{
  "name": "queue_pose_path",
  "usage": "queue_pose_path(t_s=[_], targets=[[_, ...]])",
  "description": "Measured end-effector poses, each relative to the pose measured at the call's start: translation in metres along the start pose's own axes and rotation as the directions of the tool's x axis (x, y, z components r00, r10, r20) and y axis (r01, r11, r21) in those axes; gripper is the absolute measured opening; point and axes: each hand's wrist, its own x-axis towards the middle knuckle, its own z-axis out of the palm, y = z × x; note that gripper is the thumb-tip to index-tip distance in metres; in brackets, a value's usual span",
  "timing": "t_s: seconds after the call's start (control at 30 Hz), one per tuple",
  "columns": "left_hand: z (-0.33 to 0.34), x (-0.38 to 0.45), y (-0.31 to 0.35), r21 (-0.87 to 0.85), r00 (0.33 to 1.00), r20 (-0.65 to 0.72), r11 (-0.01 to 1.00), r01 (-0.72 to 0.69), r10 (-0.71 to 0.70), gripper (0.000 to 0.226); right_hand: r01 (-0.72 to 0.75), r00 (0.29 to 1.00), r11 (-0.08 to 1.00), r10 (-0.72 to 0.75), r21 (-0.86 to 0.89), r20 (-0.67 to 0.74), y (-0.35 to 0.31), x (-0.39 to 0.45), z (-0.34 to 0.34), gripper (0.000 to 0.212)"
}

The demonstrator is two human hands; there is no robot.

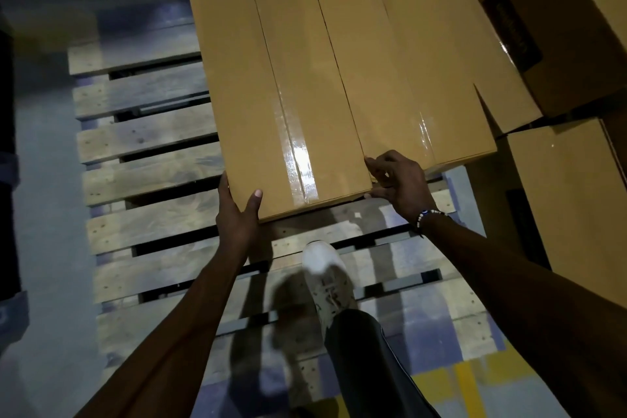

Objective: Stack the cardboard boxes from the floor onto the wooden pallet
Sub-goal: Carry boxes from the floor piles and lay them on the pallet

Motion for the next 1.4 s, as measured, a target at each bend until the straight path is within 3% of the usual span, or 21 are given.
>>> queue_pose_path(t_s=[0.5, 0.97, 1.17, 1.4], targets=[[-0.008, 0.002, -0.003, -0.076, 0.998, 0.051, 0.996, 0.036, -0.033, 0.093, 0.098, 0.995, 0.994, -0.098, -0.048, 0.009, 0.011, -0.001, 0.011, 0.077], [-0.012, 0.004, -0.004, -0.116, 0.999, 0.048, 0.993, 0.024, -0.018, 0.09, 0.101, 0.995, 0.992, -0.099, 0.07, -0.024, 0.015, -0.001, 0.012, 0.073], [-0.013, 0.008, -0.01, -0.15, 0.999, 0.045, 0.988, 0.036, -0.03, 0.073, 0.107, 0.994, 0.987, -0.103, 0.121, -0.034, 0.013, -0.001, 0.013, 0.073], [0.001, 0.003, -0.008, -0.127, 1.0, 0.01, 0.992, 0.023, -0.022, 0.076, 0.098, 0.995, 0.984, -0.096, 0.147, -0.022, 0.022, 0.002, 0.012, 0.073]])
